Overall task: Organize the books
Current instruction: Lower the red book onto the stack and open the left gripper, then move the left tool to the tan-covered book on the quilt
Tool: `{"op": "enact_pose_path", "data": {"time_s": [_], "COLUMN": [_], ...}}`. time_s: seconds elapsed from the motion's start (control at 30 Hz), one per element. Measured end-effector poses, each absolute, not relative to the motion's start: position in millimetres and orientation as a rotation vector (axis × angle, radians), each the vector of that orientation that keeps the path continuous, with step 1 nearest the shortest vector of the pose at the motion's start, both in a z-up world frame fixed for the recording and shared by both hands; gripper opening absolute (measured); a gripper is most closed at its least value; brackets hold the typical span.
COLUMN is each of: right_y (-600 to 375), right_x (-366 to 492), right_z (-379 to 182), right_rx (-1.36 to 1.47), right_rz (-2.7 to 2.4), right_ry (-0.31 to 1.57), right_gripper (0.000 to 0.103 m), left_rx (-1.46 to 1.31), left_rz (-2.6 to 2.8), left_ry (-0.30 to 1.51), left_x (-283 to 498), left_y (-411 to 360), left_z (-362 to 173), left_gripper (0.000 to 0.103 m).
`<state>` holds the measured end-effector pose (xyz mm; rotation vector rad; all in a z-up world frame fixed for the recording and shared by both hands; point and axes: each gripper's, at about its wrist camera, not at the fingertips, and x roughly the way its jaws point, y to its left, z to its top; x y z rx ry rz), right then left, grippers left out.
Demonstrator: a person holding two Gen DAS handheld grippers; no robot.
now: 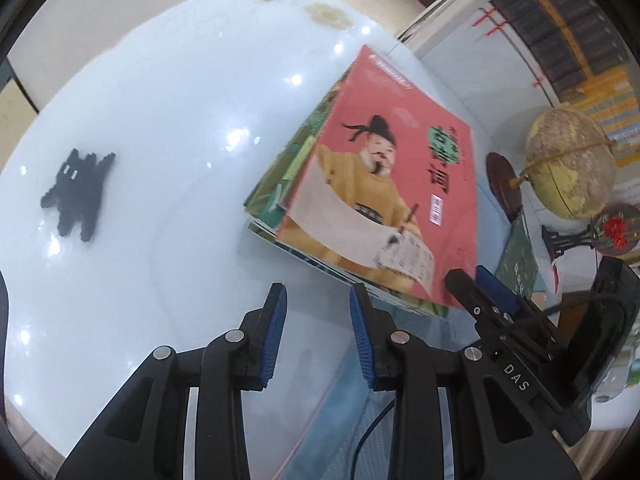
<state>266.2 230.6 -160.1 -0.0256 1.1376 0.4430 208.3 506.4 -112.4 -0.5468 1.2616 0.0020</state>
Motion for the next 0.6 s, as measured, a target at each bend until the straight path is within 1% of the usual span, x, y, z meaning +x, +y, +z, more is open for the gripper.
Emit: {"op": "enact_pose_path", "data": {"time_s": [0.03, 0.17, 0.27, 0.47, 0.6], "right_y": [225.1, 192.3, 163.7, 72.3, -8.9], "right_x": [263.8, 247.0, 230.6, 189.4, 157.2], "right_z": [-159.8, -159.1, -160.3, -172.8, -178.6], "right_rx": [-0.014, 0.015, 0.009, 0.029, 0.059], "right_rz": [0.437, 0.397, 0.345, 0.195, 0.049], "right_ry": [1.138, 1.148, 1.159, 1.207, 1.233], "right_gripper": [0.053, 0.054, 0.054, 0.054, 0.054], "left_rx": [-0.519, -0.453, -0.443, -0.366, -0.324], "left_rz": [-0.001, -0.044, -0.132, -0.302, -0.401], "left_ry": [1.245, 1.226, 1.221, 1.271, 1.305], "left_x": [204.5, 200.7, 197.0, 198.5, 196.0], "left_y": [500.1, 473.6, 439.5, 350.5, 287.1], "left_z": [-106.5, -96.2, -93.3, -100.8, -106.7], "left_gripper": [0.029, 0.029, 0.029, 0.029, 0.029]}}
